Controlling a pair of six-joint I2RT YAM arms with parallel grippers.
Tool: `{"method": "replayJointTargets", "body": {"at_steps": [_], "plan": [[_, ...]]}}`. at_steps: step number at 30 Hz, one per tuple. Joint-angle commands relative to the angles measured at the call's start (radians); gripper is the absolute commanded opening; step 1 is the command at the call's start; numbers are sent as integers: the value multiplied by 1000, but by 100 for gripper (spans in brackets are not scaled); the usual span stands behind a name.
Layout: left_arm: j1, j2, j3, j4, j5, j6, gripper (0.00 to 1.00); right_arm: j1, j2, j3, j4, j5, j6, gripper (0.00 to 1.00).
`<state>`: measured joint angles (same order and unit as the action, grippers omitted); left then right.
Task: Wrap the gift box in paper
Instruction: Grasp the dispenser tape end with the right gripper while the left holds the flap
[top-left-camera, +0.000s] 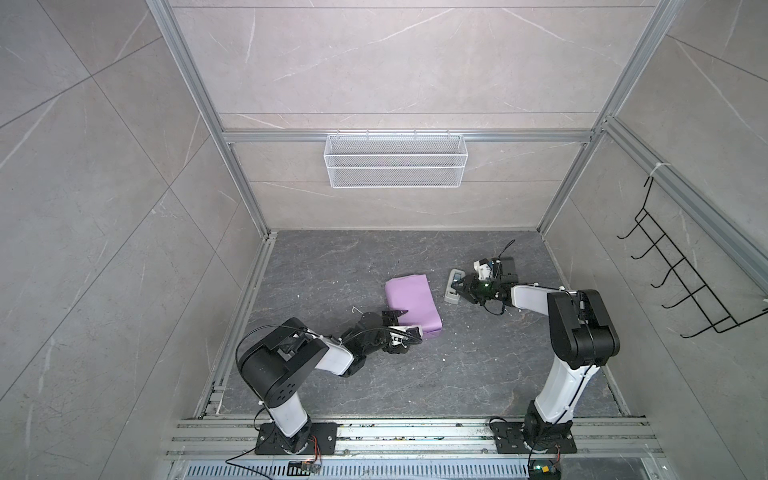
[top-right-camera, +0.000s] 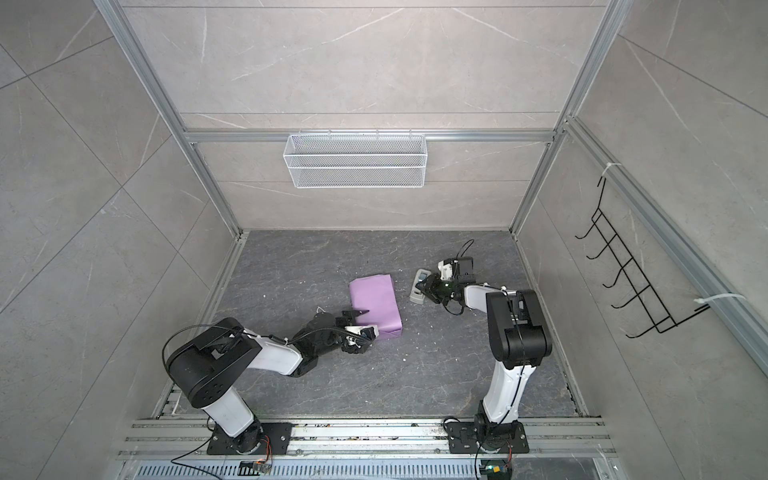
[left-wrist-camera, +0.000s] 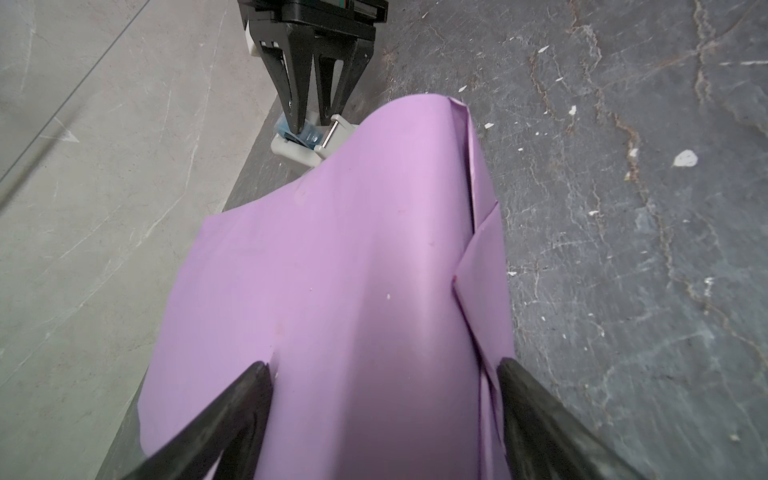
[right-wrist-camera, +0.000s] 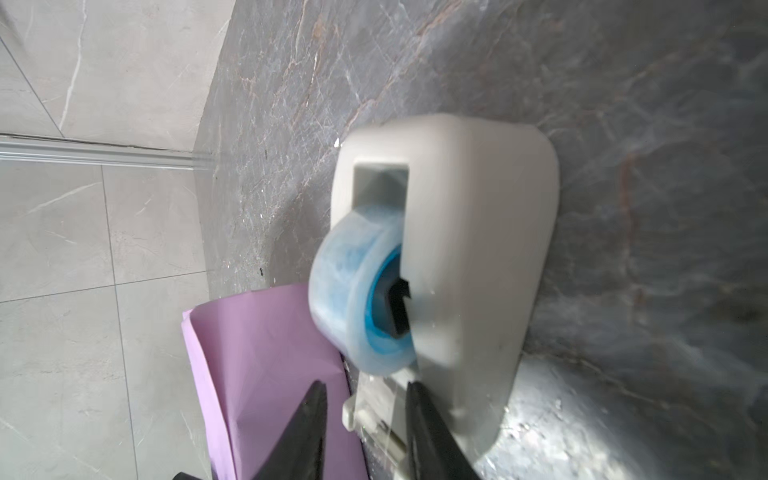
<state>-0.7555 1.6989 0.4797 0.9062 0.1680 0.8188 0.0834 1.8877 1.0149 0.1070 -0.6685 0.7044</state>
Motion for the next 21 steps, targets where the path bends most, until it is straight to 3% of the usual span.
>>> {"method": "replayJointTargets", "body": {"at_steps": [1, 21], "plan": [[13, 6, -4, -41, 9, -26, 85, -4, 37, -5, -30, 0, 32, 32], [13, 3, -1, -43, 4, -29, 85, -4, 90, 7, -107, -33, 53, 28]]}}
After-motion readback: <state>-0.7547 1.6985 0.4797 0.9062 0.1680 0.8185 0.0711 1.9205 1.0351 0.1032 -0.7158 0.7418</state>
